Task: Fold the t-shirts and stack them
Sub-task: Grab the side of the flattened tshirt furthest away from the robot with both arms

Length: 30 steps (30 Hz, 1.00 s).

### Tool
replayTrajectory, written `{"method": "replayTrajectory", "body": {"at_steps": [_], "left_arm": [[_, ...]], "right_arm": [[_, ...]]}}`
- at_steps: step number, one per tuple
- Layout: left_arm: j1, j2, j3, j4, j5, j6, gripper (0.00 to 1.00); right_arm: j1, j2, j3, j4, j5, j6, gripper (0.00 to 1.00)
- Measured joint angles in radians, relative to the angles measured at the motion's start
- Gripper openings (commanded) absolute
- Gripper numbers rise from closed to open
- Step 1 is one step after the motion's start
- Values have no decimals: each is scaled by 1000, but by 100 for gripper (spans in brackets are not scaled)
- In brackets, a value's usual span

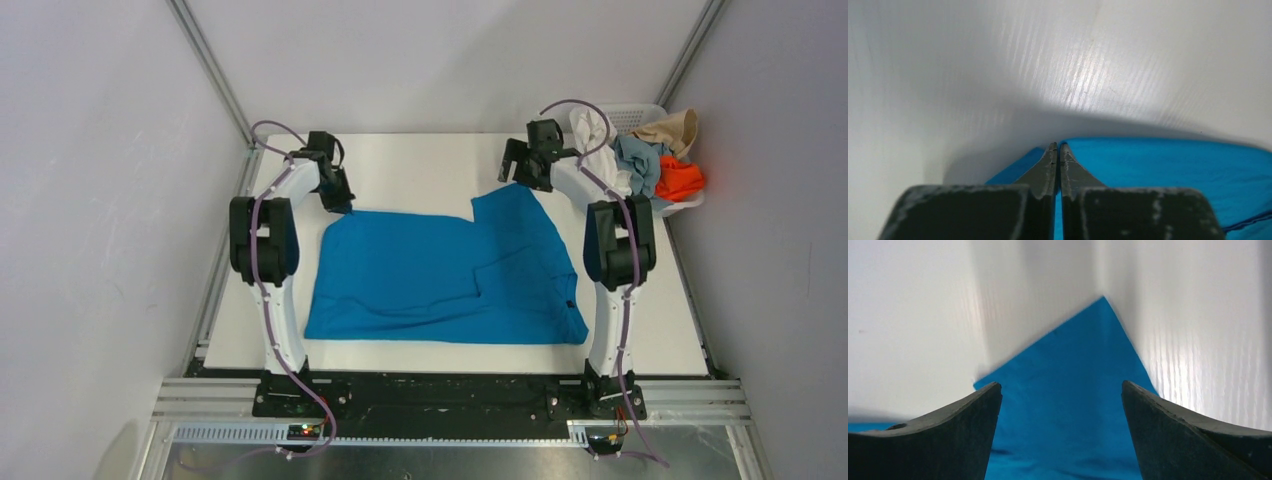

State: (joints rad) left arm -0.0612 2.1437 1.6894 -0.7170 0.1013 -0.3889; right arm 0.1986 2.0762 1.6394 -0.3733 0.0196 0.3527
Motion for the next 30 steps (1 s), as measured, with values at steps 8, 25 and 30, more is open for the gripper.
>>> {"method": "replayTrajectory", "body": {"at_steps": [8, 25, 30], "left_arm": [[0, 15, 7, -3, 8, 10, 0], [0, 16, 7, -3, 5, 24, 0], [-8, 14, 6, -4, -15, 24, 0]], "right_arm": [[12, 251, 321, -117, 100, -23, 91], [29, 347, 403, -212, 194, -76, 14], [33, 274, 282, -165, 174, -77, 0]]}}
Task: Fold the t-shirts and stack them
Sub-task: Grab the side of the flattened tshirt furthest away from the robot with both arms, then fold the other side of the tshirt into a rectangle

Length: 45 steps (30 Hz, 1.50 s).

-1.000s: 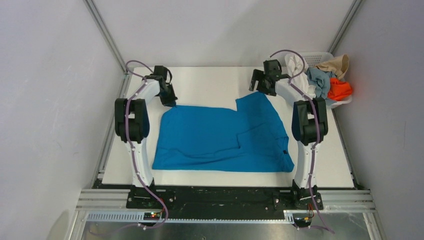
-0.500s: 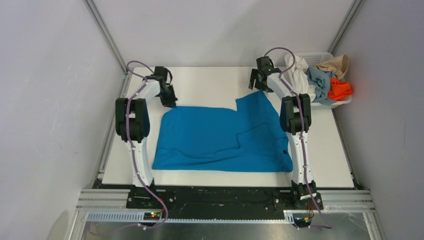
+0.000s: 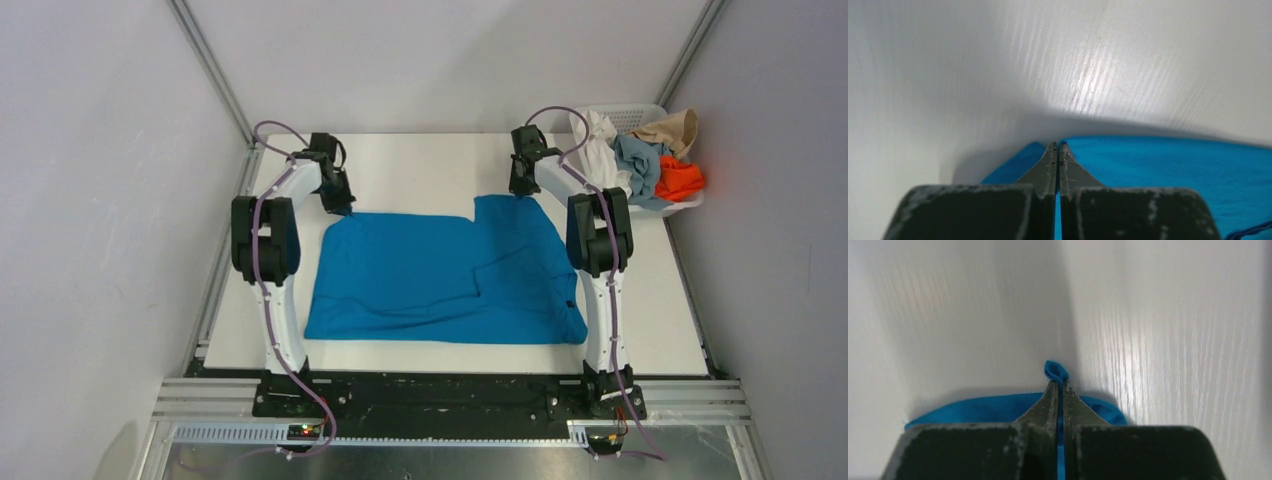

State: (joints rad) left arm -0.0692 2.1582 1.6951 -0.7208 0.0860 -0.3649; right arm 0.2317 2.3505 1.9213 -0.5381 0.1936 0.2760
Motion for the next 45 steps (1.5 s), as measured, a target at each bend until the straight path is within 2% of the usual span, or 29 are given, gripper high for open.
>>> {"method": "replayTrajectory", "body": {"at_steps": [9, 15, 21, 26, 34, 45], "left_arm": [[-49, -108, -94, 8, -63, 25, 0], [-72, -284, -298, 79, -82, 39, 0], [-96, -425, -463, 153, -84, 59, 0], [-119, -565, -616, 206, -79, 61, 0], [-126, -733, -749, 268, -93, 59, 0], [-128, -790, -839, 293, -164, 50, 0]], "right_arm": [[56, -262, -313, 60, 0, -2, 0], [109, -534, -553, 76, -24, 0, 0], [167, -682, -702, 53, -40, 4, 0], [250, -852, -832, -18, 8, 19, 0], [262, -1057, -972, -132, 91, 62, 0], [262, -1202, -1048, -238, 135, 124, 0]]}}
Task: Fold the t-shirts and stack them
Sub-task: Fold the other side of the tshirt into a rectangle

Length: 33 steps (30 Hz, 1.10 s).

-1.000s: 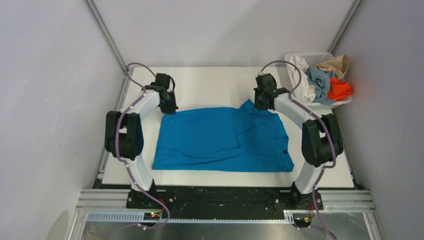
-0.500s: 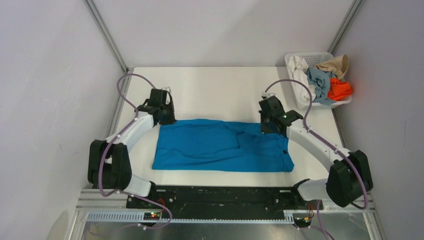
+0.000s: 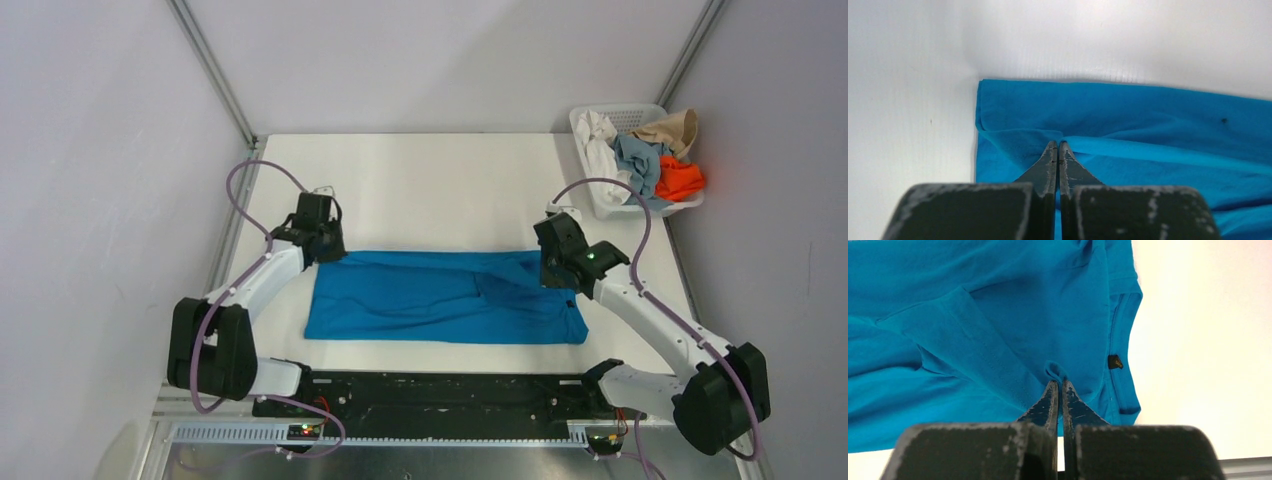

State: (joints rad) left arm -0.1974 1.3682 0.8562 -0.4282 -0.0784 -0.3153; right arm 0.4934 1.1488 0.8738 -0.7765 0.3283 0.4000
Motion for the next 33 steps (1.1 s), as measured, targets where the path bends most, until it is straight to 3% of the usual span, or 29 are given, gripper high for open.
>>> {"method": "replayTrajectory", "body": {"at_steps": [11, 13, 15, 17, 20, 21, 22, 23, 25, 29, 33], "left_arm": [[-1, -46, -37, 13, -14, -27, 20], [-2, -46, -57, 16, -19, -39, 22], [-2, -47, -79, 16, -24, -55, 24], [-2, -52, -105, 13, -30, -80, 39], [-3, -108, -161, -38, -81, -145, 67], [-4, -151, -180, -68, -108, -187, 83], [-5, -201, -194, -98, -134, -229, 91], [-5, -254, -202, -123, -159, -266, 98], [-6, -341, -202, -148, -195, -323, 99], [-19, -443, -170, -180, -234, -391, 100], [-62, -400, -91, -167, -193, -399, 100]], "right_arm": [[-4, -28, -44, -4, -36, 18, 4], [-3, -26, -58, -5, -45, 34, 12], [-1, -19, -65, -14, -46, 61, 27], [13, -6, -83, -34, -39, 131, 37], [68, -10, -127, -108, -26, 245, 60], [91, -19, -147, -139, -24, 284, 66], [113, -38, -164, -170, -25, 318, 75], [129, -60, -174, -194, -27, 342, 79], [149, -125, -183, -217, -32, 364, 96], [135, -266, -183, -145, -66, 349, 99], [76, -275, -183, 24, -155, 310, 99]]}}
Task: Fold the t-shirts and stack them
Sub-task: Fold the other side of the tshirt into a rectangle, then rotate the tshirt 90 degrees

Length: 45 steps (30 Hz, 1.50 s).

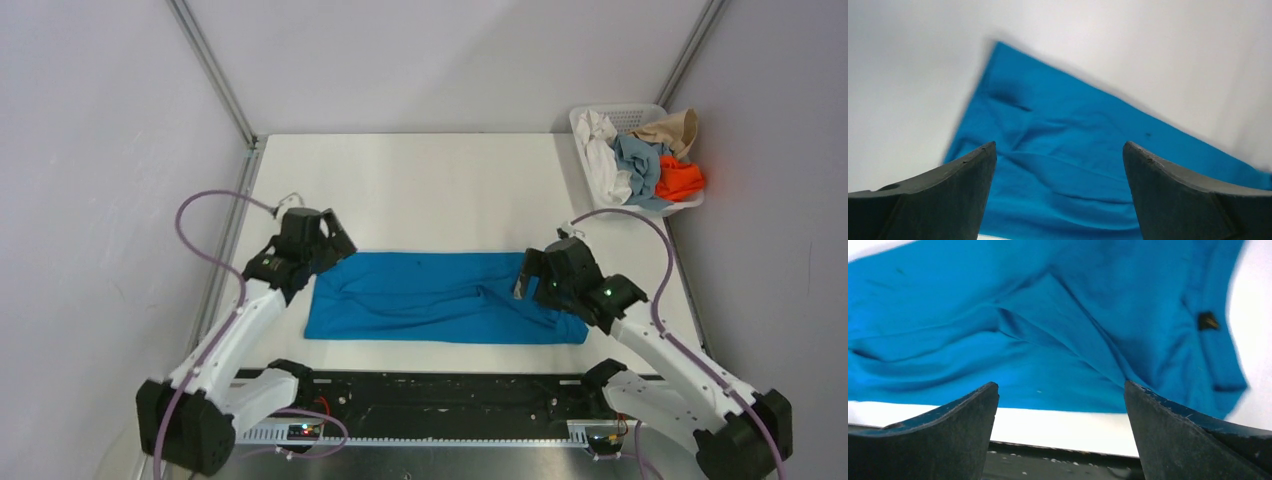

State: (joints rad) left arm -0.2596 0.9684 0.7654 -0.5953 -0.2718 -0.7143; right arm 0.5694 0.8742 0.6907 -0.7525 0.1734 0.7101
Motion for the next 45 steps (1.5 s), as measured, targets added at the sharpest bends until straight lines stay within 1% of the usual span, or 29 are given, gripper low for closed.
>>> {"method": "replayTrajectory", "body": {"at_steps": [2, 5, 7, 10, 13, 15, 19, 21, 25, 30, 34, 38, 42, 45], "left_arm": [[-31, 68, 34, 49, 63, 7, 100], [-85, 211, 63, 122, 148, 16, 100], [-118, 311, 70, 156, 191, 19, 100], [-135, 426, 71, 177, 246, 27, 100], [-135, 488, 67, 192, 267, 34, 100], [-134, 496, 53, 200, 268, 34, 100], [-118, 485, -3, 220, 250, 32, 100], [-84, 455, -47, 230, 243, 23, 100], [10, 353, -133, 240, 218, 3, 100], [53, 283, -182, 232, 183, -13, 100], [77, 251, -198, 191, 131, -30, 100], [124, 195, -220, 134, 68, -47, 100], [164, 90, -252, 84, 13, -62, 100], [197, 31, -261, 55, -14, -72, 100]], "right_arm": [[-37, 51, 0, 88, -63, -15, 99], [-100, 195, 2, 227, -160, -19, 99], [-130, 286, 2, 284, -192, -19, 99], [-174, 406, 2, 370, -233, -19, 99], [-198, 490, 2, 420, -270, -19, 99], [-200, 514, 2, 431, -282, -19, 99], [-174, 512, 3, 441, -295, -23, 99], [-150, 503, 2, 436, -306, -25, 99], [-82, 429, -5, 396, -314, -27, 100], [16, 360, -10, 352, -304, -26, 99], [90, 358, -43, 336, -304, -23, 100], [198, 344, -72, 300, -306, -30, 99], [320, 282, -74, 251, -295, -34, 99], [348, 219, -77, 216, -270, -34, 99]]}}
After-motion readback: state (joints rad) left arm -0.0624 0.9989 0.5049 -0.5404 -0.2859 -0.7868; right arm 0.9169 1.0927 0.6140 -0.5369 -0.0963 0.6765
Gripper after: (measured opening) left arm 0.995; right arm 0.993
